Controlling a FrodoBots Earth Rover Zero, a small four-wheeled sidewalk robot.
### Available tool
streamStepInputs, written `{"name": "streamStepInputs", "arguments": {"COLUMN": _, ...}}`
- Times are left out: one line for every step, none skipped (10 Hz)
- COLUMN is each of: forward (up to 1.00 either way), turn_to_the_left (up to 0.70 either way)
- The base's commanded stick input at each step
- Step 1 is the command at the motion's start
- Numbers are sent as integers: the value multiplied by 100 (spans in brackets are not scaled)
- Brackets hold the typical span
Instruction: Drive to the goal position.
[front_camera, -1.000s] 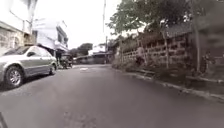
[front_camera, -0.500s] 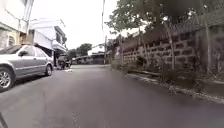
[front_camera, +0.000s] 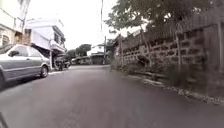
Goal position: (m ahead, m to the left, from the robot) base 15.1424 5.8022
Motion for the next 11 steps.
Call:
{"name": "streamStepInputs", "arguments": {"forward": 70, "turn_to_the_left": 34}}
{"name": "streamStepInputs", "arguments": {"forward": 70, "turn_to_the_left": 35}}
{"name": "streamStepInputs", "arguments": {"forward": 70, "turn_to_the_left": 25}}
{"name": "streamStepInputs", "arguments": {"forward": 70, "turn_to_the_left": 0}}
{"name": "streamStepInputs", "arguments": {"forward": 70, "turn_to_the_left": 0}}
{"name": "streamStepInputs", "arguments": {"forward": 70, "turn_to_the_left": 0}}
{"name": "streamStepInputs", "arguments": {"forward": 70, "turn_to_the_left": 0}}
{"name": "streamStepInputs", "arguments": {"forward": 70, "turn_to_the_left": 0}}
{"name": "streamStepInputs", "arguments": {"forward": 70, "turn_to_the_left": 0}}
{"name": "streamStepInputs", "arguments": {"forward": 70, "turn_to_the_left": 0}}
{"name": "streamStepInputs", "arguments": {"forward": 70, "turn_to_the_left": 0}}
